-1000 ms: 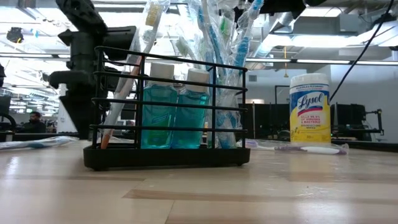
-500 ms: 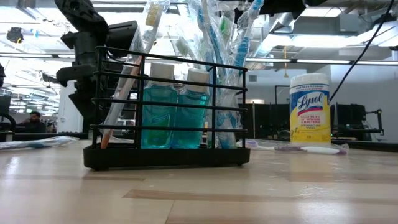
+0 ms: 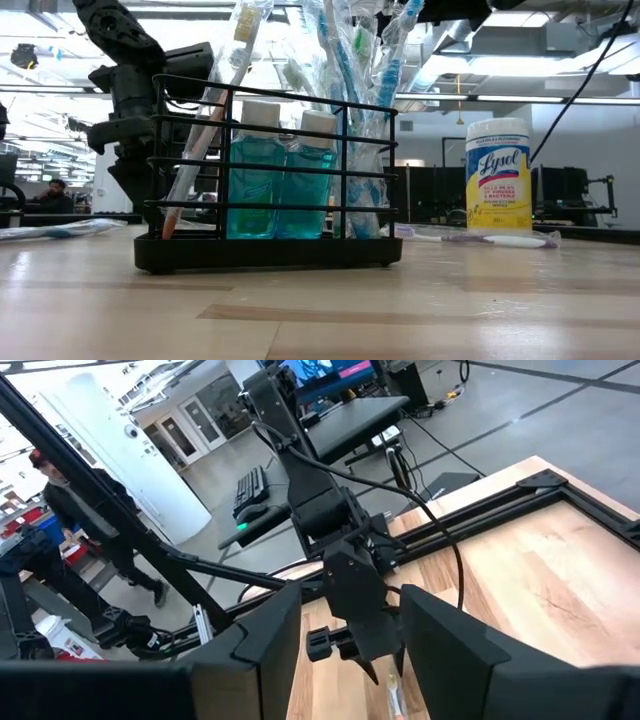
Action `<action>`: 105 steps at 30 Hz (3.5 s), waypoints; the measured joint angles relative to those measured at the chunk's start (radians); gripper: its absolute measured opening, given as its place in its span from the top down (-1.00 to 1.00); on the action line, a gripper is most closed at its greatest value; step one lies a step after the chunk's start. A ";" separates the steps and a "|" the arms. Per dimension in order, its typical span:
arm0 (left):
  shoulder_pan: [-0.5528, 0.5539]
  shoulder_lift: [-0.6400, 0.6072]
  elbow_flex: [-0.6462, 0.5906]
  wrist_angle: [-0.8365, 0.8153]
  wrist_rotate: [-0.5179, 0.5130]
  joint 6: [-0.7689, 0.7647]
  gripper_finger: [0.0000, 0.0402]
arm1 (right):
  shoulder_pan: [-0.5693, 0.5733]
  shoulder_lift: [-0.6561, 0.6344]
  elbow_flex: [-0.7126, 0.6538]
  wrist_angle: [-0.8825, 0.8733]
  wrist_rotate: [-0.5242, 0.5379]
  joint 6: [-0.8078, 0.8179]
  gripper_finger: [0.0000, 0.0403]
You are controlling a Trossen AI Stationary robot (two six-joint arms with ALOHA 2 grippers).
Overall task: Pick & Place toothbrushing station
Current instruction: Put the orange toothbrush into the mesh organizer
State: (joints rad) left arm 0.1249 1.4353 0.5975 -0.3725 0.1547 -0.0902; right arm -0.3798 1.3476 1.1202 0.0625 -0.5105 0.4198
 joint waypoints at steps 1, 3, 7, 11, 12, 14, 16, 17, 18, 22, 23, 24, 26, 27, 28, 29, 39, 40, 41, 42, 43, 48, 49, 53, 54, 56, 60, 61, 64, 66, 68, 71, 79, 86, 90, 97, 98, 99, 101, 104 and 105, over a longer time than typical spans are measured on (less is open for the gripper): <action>0.000 0.000 -0.004 0.005 0.000 -0.001 0.29 | 0.000 0.000 0.000 0.000 0.003 0.000 0.19; 0.004 0.000 -0.015 0.012 -0.005 -0.022 0.45 | 0.000 0.000 0.000 0.002 0.015 0.000 0.19; 0.033 -0.002 -0.027 0.027 0.003 -0.130 0.91 | 0.000 0.000 0.000 0.020 0.019 0.023 0.19; 0.044 -0.013 -0.002 -0.013 0.039 -0.180 0.98 | 0.000 0.000 0.000 0.053 0.019 0.026 0.19; 0.044 -0.023 0.015 -0.028 0.041 -0.180 0.99 | 0.000 0.000 0.000 0.054 0.019 0.026 0.19; 0.044 -0.056 0.049 -0.063 0.039 -0.180 0.99 | 0.000 0.000 0.000 0.052 0.023 0.026 0.19; 0.044 -0.091 0.081 -0.121 0.037 -0.179 1.00 | -0.001 0.000 0.000 0.051 0.022 0.026 0.19; 0.044 -0.113 0.101 -0.158 0.037 -0.179 1.00 | -0.002 0.000 0.000 0.051 0.022 0.026 0.19; 0.044 -0.136 0.124 -0.194 0.042 -0.179 1.00 | -0.002 0.000 0.000 0.051 0.022 0.026 0.19; 0.055 -0.222 0.226 -0.425 0.191 -0.180 1.00 | -0.002 0.000 0.000 0.052 0.023 0.018 0.19; 0.058 -0.234 0.252 -0.503 0.239 -0.185 1.00 | -0.002 0.000 0.000 0.052 0.022 0.017 0.19; 0.057 -0.246 0.278 -0.583 0.274 -0.191 1.00 | -0.002 0.000 0.000 0.053 0.022 0.015 0.19; 0.053 -0.265 0.339 -0.767 0.304 -0.194 1.00 | -0.002 0.000 0.000 0.053 0.022 -0.002 0.19; 0.045 -0.271 0.366 -0.848 0.309 -0.195 1.00 | -0.002 0.000 0.000 0.053 0.022 -0.008 0.19; 0.039 -0.274 0.395 -0.931 0.314 -0.194 1.00 | -0.002 0.000 0.000 0.054 0.022 -0.009 0.19; 0.033 -0.275 0.423 -1.005 0.320 -0.191 1.00 | -0.002 0.000 0.000 0.054 0.022 -0.011 0.19; -0.051 -0.193 0.667 -1.200 0.403 -0.291 1.00 | 0.000 0.001 0.000 0.065 0.015 -0.034 0.19; -0.053 -0.168 0.682 -1.195 0.442 -0.299 1.00 | 0.000 0.001 0.000 0.071 0.015 -0.034 0.19; -0.055 -0.138 0.700 -1.195 0.489 -0.308 1.00 | 0.000 0.001 0.000 0.075 0.015 -0.034 0.19; -0.062 -0.113 0.721 -1.198 0.536 -0.314 1.00 | 0.000 0.001 0.001 0.076 0.015 -0.034 0.19; -0.071 -0.095 0.740 -1.196 0.568 -0.314 1.00 | 0.000 0.001 0.001 0.076 0.015 -0.034 0.19; -0.113 -0.003 0.862 -1.193 0.557 -0.259 1.00 | 0.007 0.001 0.001 0.040 0.006 -0.034 0.19; -0.112 0.005 0.885 -1.192 0.526 -0.252 1.00 | 0.011 0.001 0.001 0.031 0.005 -0.031 0.19; -0.057 0.021 0.940 -1.154 0.395 -0.235 1.00 | 0.040 0.001 0.001 0.004 -0.025 -0.031 0.19; -0.037 0.020 0.948 -1.140 0.366 -0.236 1.00 | 0.047 0.001 0.001 -0.002 -0.033 -0.034 0.19; 0.010 0.019 0.962 -1.114 0.326 -0.234 1.00 | 0.056 0.016 0.002 0.008 -0.049 -0.034 0.19; 0.096 0.019 0.975 -0.994 0.304 -0.232 1.00 | 0.059 0.030 0.002 0.009 -0.066 -0.016 0.19; 0.110 0.019 0.976 -0.945 0.305 -0.233 1.00 | 0.059 0.040 0.007 0.018 -0.066 -0.012 0.19; 0.142 0.019 0.976 -0.816 0.328 -0.251 1.00 | 0.063 0.056 0.017 -0.016 -0.065 -0.011 0.19; 0.157 0.019 0.976 -0.748 0.331 -0.253 1.00 | 0.066 0.083 0.052 0.018 -0.066 -0.010 0.19; 0.172 0.019 0.976 -0.701 0.326 -0.257 1.00 | 0.066 0.086 0.060 -0.014 -0.069 -0.010 0.19; 0.194 0.019 0.976 -0.658 0.321 -0.266 1.00 | 0.066 0.125 0.099 -0.001 -0.068 -0.012 0.19; 0.206 0.019 0.976 -0.635 0.257 -0.276 1.00 | 0.080 0.212 0.183 -0.033 -0.128 -0.003 0.19; 0.264 0.018 0.976 -0.621 0.130 -0.257 1.00 | 0.105 0.243 0.264 -0.044 -0.159 0.000 0.19; 0.280 -0.015 0.975 -0.625 0.125 -0.254 1.00 | 0.096 0.244 0.275 -0.088 -0.144 0.008 0.19; 0.250 -0.089 0.975 -0.610 0.126 -0.289 1.00 | 0.057 0.244 0.254 -0.232 0.032 -0.032 0.19; 0.245 -0.099 0.975 -0.610 0.115 -0.296 1.00 | 0.053 0.245 0.243 -0.206 0.034 -0.027 0.19; 0.240 -0.108 0.976 -0.608 0.101 -0.304 1.00 | 0.048 0.246 0.237 -0.166 0.020 -0.010 0.19; 0.226 -0.118 0.976 -0.591 0.077 -0.316 1.00 | 0.037 0.246 0.235 -0.072 -0.007 0.046 0.19; 0.196 -0.126 0.976 -0.533 0.071 -0.344 1.00 | 0.024 0.244 0.236 0.058 -0.009 0.131 0.19; 0.187 -0.129 0.976 -0.525 0.072 -0.350 1.00 | 0.018 0.244 0.236 0.095 -0.008 0.155 0.19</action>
State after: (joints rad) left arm 0.3118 1.3063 1.5730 -0.8977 0.2263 -0.4404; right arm -0.3617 1.5918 1.3560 0.1571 -0.5186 0.5752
